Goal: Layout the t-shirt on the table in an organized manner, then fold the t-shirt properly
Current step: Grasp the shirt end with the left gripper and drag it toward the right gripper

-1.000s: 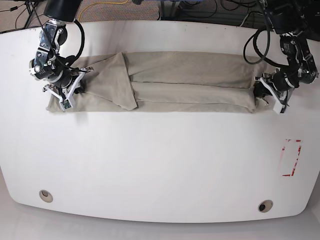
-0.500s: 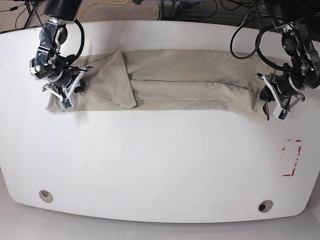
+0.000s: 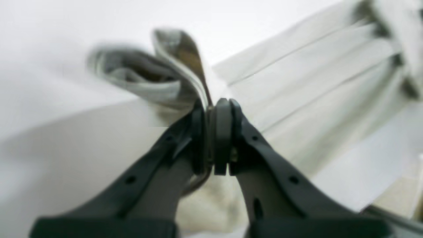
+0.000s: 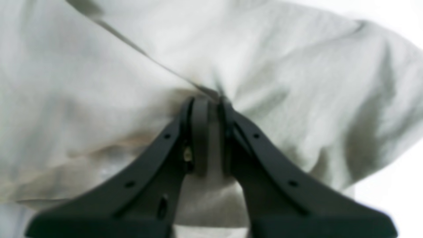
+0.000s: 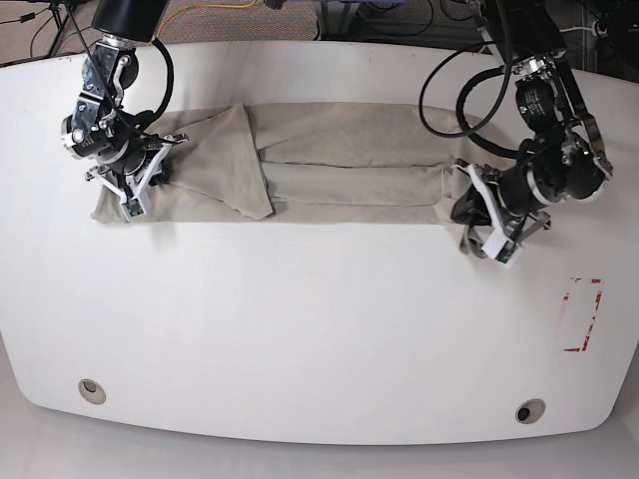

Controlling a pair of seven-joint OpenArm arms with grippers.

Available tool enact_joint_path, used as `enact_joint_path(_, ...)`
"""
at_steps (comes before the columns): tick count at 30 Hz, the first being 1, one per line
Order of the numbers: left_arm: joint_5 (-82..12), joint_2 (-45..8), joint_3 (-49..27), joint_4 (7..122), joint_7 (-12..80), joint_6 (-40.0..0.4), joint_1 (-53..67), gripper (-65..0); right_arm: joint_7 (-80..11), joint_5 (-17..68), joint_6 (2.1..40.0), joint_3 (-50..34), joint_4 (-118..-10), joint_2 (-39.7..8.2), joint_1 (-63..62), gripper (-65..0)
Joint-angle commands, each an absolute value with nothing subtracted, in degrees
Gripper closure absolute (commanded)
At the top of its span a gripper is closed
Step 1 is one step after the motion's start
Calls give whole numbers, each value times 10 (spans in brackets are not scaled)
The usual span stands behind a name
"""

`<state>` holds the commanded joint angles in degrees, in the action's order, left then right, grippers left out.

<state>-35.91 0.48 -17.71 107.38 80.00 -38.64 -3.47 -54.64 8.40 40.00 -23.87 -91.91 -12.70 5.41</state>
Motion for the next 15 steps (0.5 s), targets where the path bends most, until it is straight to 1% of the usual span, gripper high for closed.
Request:
enact_joint_path(6,-326,65,-134,1062,800,-385,-44,-8,-546,84,400,-239,-919,-125,53,-52)
enact_joint_path(9,-308,84,-116,1056,800,-385,-44,-10,-546,84,400,-239,-919,-125,53,-52)
enact_joint_path(15,-288,90,-83,1041,788,-385,-43,-10,-546,84,400,-239,-919,-125,52,-52)
